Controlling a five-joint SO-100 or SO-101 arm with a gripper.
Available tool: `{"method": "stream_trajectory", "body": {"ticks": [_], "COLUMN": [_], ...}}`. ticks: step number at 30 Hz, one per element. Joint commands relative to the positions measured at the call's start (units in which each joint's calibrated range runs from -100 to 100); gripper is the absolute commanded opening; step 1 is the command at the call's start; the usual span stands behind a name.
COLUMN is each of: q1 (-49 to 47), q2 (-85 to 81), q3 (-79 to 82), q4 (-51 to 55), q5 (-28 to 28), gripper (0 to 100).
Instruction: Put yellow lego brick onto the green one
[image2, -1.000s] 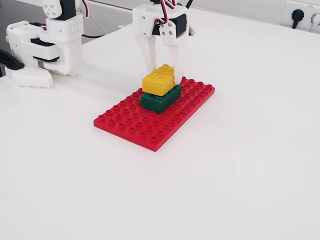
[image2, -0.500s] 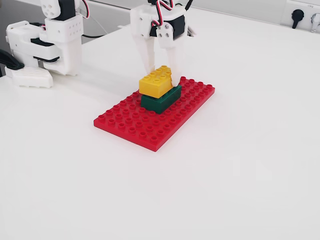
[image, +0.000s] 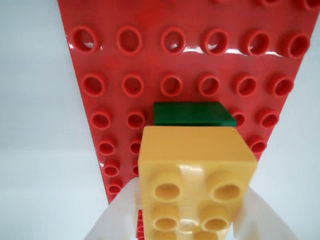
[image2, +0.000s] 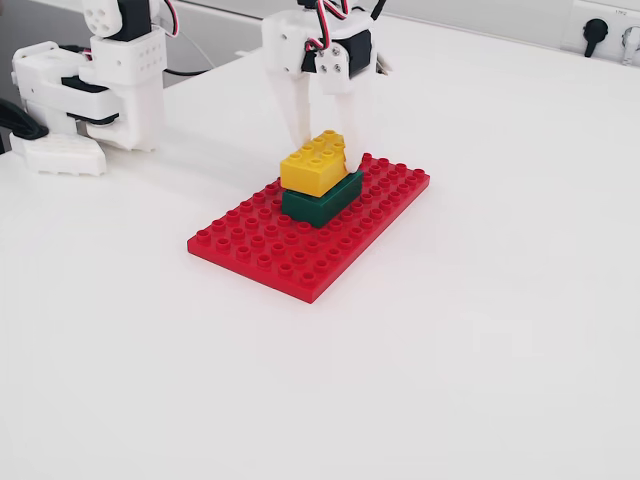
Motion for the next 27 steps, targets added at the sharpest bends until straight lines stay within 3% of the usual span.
{"method": "stream_trajectory", "body": {"ticks": [1,27], "q1": [-0.70,1.07], "q2": [-0.28,-0.45], "q3": [-0.79,-0.79], "q4": [-0.37,-0.29], "q5": [0.19,0.14], "gripper": [14,14]}}
